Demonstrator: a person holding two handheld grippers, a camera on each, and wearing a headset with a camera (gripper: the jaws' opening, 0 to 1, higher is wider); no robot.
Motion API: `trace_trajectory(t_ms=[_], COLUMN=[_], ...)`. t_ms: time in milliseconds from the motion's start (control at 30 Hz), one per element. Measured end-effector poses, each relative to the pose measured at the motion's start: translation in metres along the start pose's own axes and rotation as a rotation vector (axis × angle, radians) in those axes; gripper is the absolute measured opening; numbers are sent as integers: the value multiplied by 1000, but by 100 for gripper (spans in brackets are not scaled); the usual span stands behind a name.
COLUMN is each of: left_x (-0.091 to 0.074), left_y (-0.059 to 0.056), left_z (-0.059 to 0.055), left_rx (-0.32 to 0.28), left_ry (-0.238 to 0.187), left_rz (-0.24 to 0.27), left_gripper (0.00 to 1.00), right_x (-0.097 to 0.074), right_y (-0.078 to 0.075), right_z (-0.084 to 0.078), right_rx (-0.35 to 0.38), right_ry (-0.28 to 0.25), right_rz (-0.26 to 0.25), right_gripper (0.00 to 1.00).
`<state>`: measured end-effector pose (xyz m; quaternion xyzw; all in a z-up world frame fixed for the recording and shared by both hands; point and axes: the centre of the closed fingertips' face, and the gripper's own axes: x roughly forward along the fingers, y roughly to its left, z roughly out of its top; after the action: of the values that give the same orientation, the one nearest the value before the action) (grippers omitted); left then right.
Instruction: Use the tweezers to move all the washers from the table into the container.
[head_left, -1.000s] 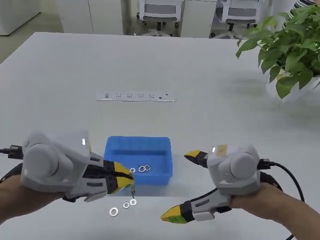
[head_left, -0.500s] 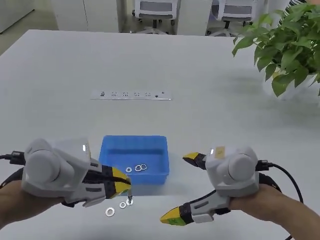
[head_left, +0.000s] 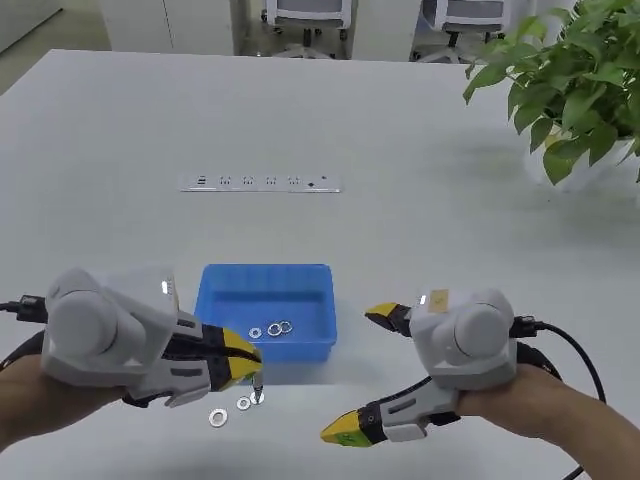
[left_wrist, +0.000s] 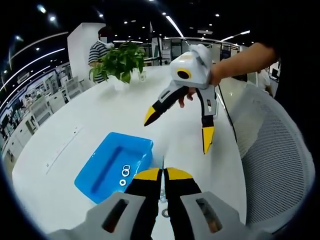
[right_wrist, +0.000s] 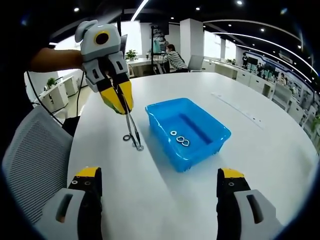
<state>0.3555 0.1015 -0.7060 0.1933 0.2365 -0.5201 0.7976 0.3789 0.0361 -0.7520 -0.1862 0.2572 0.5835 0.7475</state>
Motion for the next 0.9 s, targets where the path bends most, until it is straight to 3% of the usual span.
trace_trajectory(t_ms=[167,533,900], left_x=[2,-1,-4], left_y=[-3,-5,-5], left_z=[-2,-4,-6], left_rx=[-16,12,13], left_ry=[1,14,23], left_rz=[-8,-28,-40], left_gripper=[6,6,6], right_x=[1,0,9], right_y=[0,6,21], right_z=[1,6,18], right_rx=[4,-20,-74], right_ry=[-6,-29,-62], right_rz=[2,29,97], right_gripper=[96,92,76])
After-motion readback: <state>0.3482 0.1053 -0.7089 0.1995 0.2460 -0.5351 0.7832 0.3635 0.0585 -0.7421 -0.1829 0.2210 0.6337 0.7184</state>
